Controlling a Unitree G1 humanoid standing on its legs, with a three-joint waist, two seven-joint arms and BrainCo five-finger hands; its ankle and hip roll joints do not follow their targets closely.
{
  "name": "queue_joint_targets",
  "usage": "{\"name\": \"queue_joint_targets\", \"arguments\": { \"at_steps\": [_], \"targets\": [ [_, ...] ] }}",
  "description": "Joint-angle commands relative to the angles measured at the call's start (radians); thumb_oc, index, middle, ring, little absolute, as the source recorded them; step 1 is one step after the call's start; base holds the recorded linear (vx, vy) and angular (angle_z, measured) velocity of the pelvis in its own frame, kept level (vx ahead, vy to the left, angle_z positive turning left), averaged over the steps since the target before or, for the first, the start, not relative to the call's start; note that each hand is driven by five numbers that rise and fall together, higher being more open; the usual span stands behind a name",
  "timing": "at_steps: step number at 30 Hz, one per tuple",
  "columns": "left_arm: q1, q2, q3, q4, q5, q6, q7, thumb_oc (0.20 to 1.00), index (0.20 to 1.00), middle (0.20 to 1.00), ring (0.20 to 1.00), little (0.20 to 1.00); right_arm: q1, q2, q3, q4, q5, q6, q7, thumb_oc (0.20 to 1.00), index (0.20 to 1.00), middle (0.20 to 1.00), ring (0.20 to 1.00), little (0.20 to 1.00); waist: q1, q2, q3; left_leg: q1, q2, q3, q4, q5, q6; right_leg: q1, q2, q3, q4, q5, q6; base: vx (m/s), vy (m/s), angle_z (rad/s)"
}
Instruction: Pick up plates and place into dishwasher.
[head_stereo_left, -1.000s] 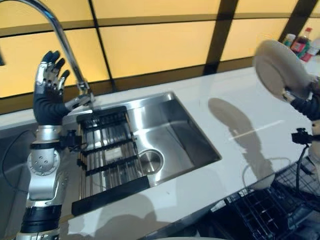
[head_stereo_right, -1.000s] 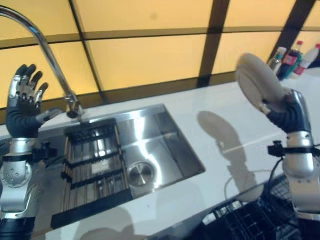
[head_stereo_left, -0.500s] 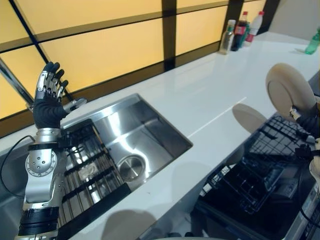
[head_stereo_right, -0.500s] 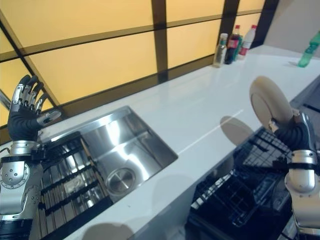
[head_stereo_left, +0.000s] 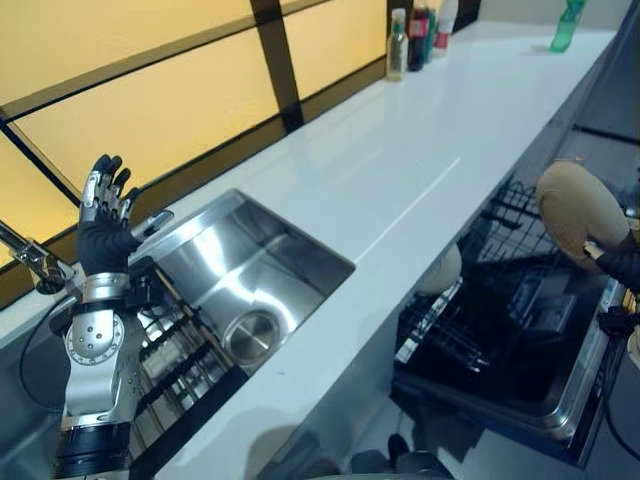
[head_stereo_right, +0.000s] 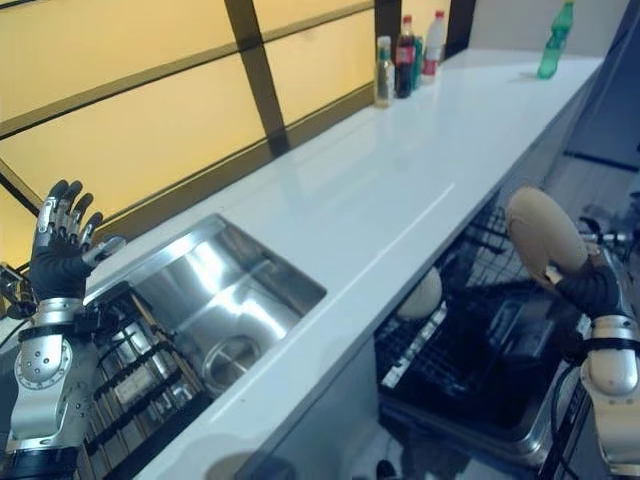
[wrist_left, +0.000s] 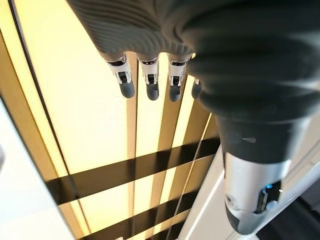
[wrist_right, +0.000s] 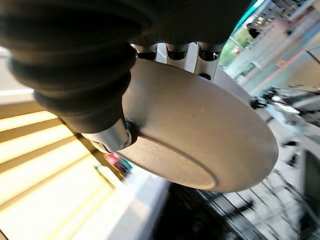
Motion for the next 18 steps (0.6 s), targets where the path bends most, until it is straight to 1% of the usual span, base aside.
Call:
{"name": "queue_joint_targets", "arguments": {
  "at_steps": [1, 5, 8, 9, 11, 12, 14, 15, 16, 17, 18],
  "targets": [
    [0.013, 0.054, 0.024, 0.007, 0.04, -0.054, 0.017, 1.0, 1.0, 1.0, 1.0, 1.0, -0.119, -0.056, 0.012, 0.013, -0.031, -0.023, -0.01, 0.2, 0.2, 0.2, 0.2, 0.2, 0.013, -0.053, -0.019, -0.088, -0.072, -0.025, 0.195, -0.186, 0.066, 0.028, -0.092, -0.015, 0.091, -0.131, 0.094, 0.02, 0.09, -0.04],
    [0.026, 0.062, 0.033, -0.008, 0.043, -0.048, -0.005, 1.0, 1.0, 1.0, 1.0, 1.0, -0.111, -0.044, 0.024, 0.031, -0.048, -0.006, -0.019, 0.2, 0.2, 0.2, 0.2, 0.2, 0.03, -0.06, -0.002, -0.103, -0.079, -0.031, 0.191, -0.172, 0.076, -0.004, -0.111, -0.055, 0.191, -0.127, 0.078, 0.01, 0.11, 0.03],
    [0.036, 0.073, 0.031, -0.015, 0.039, -0.047, -0.004, 1.0, 1.0, 1.0, 1.0, 1.0, -0.096, -0.035, 0.031, 0.03, -0.038, 0.001, -0.023, 0.2, 0.2, 0.2, 0.2, 0.2, 0.042, -0.063, 0.013, -0.113, -0.081, -0.029, 0.186, -0.159, 0.084, -0.051, -0.119, -0.097, 0.307, -0.101, 0.065, -0.01, 0.036, 0.03],
    [0.039, 0.073, 0.031, -0.012, 0.044, -0.052, -0.004, 1.0, 1.0, 1.0, 1.0, 1.0, -0.097, -0.029, 0.04, 0.036, -0.041, 0.003, -0.019, 0.2, 0.2, 0.2, 0.2, 0.2, 0.048, -0.066, 0.019, -0.116, -0.081, -0.026, 0.19, -0.158, 0.083, -0.064, -0.129, -0.106, 0.307, -0.092, 0.06, -0.01, -0.043, -0.01],
    [0.04, 0.08, 0.028, -0.003, 0.045, -0.061, 0.007, 1.0, 1.0, 1.0, 1.0, 1.0, -0.108, -0.024, 0.061, 0.061, -0.055, -0.006, -0.017, 0.2, 0.2, 0.2, 0.2, 0.2, 0.06, -0.07, 0.017, -0.125, -0.08, -0.027, 0.19, -0.158, 0.073, -0.051, -0.142, -0.114, 0.206, -0.091, 0.059, -0.01, -0.104, -0.03],
    [0.035, 0.089, 0.023, 0.001, 0.044, -0.067, 0.023, 1.0, 1.0, 1.0, 1.0, 1.0, -0.126, -0.029, 0.077, 0.079, -0.057, -0.014, -0.018, 0.2, 0.2, 0.2, 0.2, 0.2, 0.066, -0.071, 0.019, -0.133, -0.079, -0.026, 0.186, -0.159, 0.065, -0.042, -0.148, -0.114, 0.139, -0.077, 0.066, -0.06, -0.158, -0.12],
    [0.016, 0.104, 0.013, 0.015, 0.05, -0.078, 0.061, 1.0, 1.0, 1.0, 1.0, 1.0, -0.18, -0.043, 0.11, 0.109, -0.05, -0.015, -0.016, 0.2, 0.2, 0.2, 0.2, 0.2, 0.07, -0.074, 0.028, -0.145, -0.074, -0.006, 0.181, -0.167, 0.058, -0.05, -0.159, -0.118, 0.046, -0.022, 0.084, -0.13, -0.171, -0.22],
    [-0.005, 0.114, 0.004, 0.029, 0.051, -0.088, 0.088, 1.0, 1.0, 1.0, 1.0, 1.0, -0.24, -0.054, 0.142, 0.136, -0.052, -0.007, -0.013, 0.2, 0.2, 0.2, 0.2, 0.2, 0.072, -0.073, 0.04, -0.155, -0.069, 0.011, 0.177, -0.171, 0.054, -0.072, -0.16, -0.117, 0.012, 0.003, 0.092, -0.21, -0.175, -0.32],
    [-0.029, 0.128, -0.006, 0.039, 0.053, -0.093, 0.118, 1.0, 1.0, 1.0, 1.0, 1.0, -0.299, -0.063, 0.176, 0.164, -0.056, 0.0, -0.011, 0.2, 0.2, 0.2, 0.2, 0.2, 0.072, -0.07, 0.059, -0.175, -0.06, 0.019, 0.188, -0.174, 0.054, -0.101, -0.153, -0.101, 0.014, 0.008, 0.091, -0.23, -0.194, -0.3],
    [-0.046, 0.133, -0.011, 0.043, 0.058, -0.089, 0.136, 1.0, 1.0, 1.0, 1.0, 1.0, -0.332, -0.07, 0.197, 0.184, -0.058, 0.005, -0.008, 0.2, 0.2, 0.2, 0.2, 0.2, 0.072, -0.071, 0.07, -0.197, -0.057, 0.016, 0.206, -0.176, 0.054, -0.115, -0.146, -0.086, 0.022, -0.002, 0.094, -0.16, -0.213, -0.16],
    [-0.053, 0.134, -0.012, 0.045, 0.059, -0.087, 0.145, 1.0, 1.0, 1.0, 1.0, 1.0, -0.346, -0.079, 0.21, 0.198, -0.056, 0.006, -0.003, 0.2, 0.2, 0.2, 0.2, 0.2, 0.075, -0.074, 0.075, -0.217, -0.055, 0.011, 0.228, -0.175, 0.052, -0.118, -0.144, -0.084, 0.027, -0.009, 0.095, -0.08, -0.246, -0.02]
  ]
}}
